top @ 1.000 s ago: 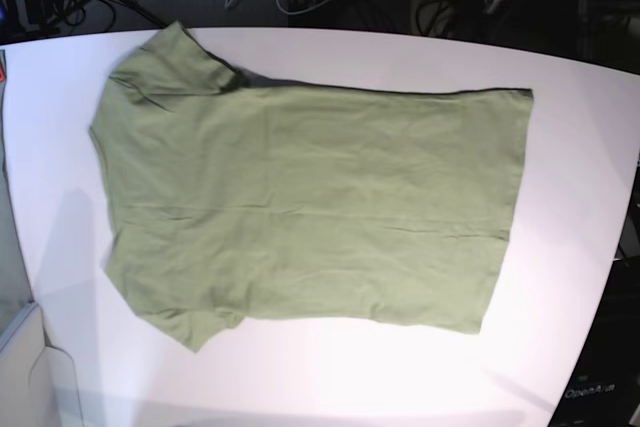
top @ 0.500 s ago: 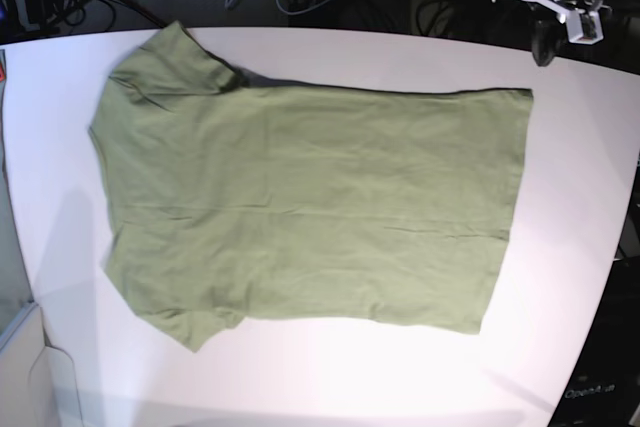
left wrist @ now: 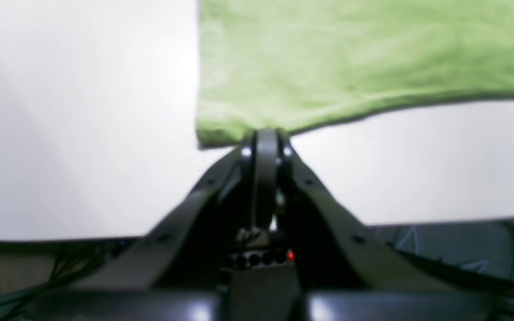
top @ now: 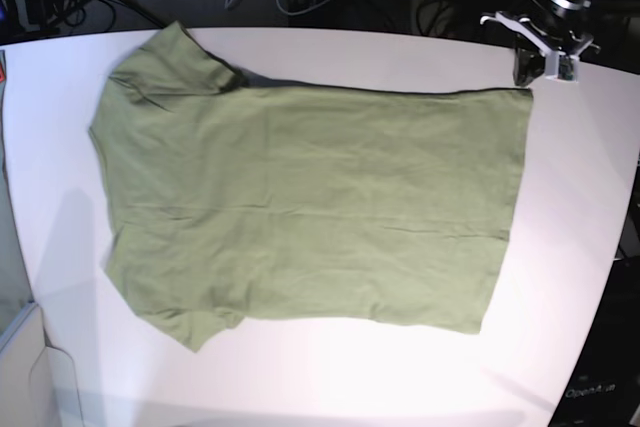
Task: Fold the T-shirt properly
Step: 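Lower the left gripper onto the green shirt's hem corner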
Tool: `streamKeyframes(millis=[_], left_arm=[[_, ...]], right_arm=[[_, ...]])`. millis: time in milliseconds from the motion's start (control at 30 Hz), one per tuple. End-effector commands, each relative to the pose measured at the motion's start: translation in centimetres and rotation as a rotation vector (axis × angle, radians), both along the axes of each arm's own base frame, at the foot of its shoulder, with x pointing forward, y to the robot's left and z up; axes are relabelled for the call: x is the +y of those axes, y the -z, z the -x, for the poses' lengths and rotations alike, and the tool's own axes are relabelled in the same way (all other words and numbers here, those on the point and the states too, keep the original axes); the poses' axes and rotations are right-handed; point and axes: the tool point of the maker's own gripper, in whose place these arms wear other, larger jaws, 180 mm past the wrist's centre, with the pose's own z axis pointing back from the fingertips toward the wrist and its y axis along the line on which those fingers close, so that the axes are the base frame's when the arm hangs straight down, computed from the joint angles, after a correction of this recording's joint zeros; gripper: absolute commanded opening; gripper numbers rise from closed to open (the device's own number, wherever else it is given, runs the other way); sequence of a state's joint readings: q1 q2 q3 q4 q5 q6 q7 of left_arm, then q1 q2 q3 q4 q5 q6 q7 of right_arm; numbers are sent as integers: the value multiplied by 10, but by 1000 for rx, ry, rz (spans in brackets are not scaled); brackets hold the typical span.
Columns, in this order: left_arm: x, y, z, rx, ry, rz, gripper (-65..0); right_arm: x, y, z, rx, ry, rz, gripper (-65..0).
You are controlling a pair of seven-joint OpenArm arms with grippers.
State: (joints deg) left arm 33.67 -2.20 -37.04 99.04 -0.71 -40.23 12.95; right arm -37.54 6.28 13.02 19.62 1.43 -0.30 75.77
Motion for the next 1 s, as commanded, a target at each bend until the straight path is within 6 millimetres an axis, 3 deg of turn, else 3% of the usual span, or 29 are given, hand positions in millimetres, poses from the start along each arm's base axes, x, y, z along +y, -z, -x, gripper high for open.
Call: streamKeyframes(millis=[0, 267, 533, 700, 967], left_arm=[[7, -10, -5, -38, -19, -22, -644], [30, -6, -8, -27, -150, -116, -644], [57, -13, -7, -38, -266, -175, -644], [61, -12, -4, -35, -287, -172, -644], [60, -12, -5, -35, -284, -171, -644]], right_arm=[[-6, -10, 0, -35, -4, 18, -650], [-14, -41, -31, -170, -63, 74, -650], [-1, -77, -71, -327, -106, 92, -649], [-2, -80, -90, -292, -107, 84, -649], [-7, -98, -137, -270, -120, 95, -650]])
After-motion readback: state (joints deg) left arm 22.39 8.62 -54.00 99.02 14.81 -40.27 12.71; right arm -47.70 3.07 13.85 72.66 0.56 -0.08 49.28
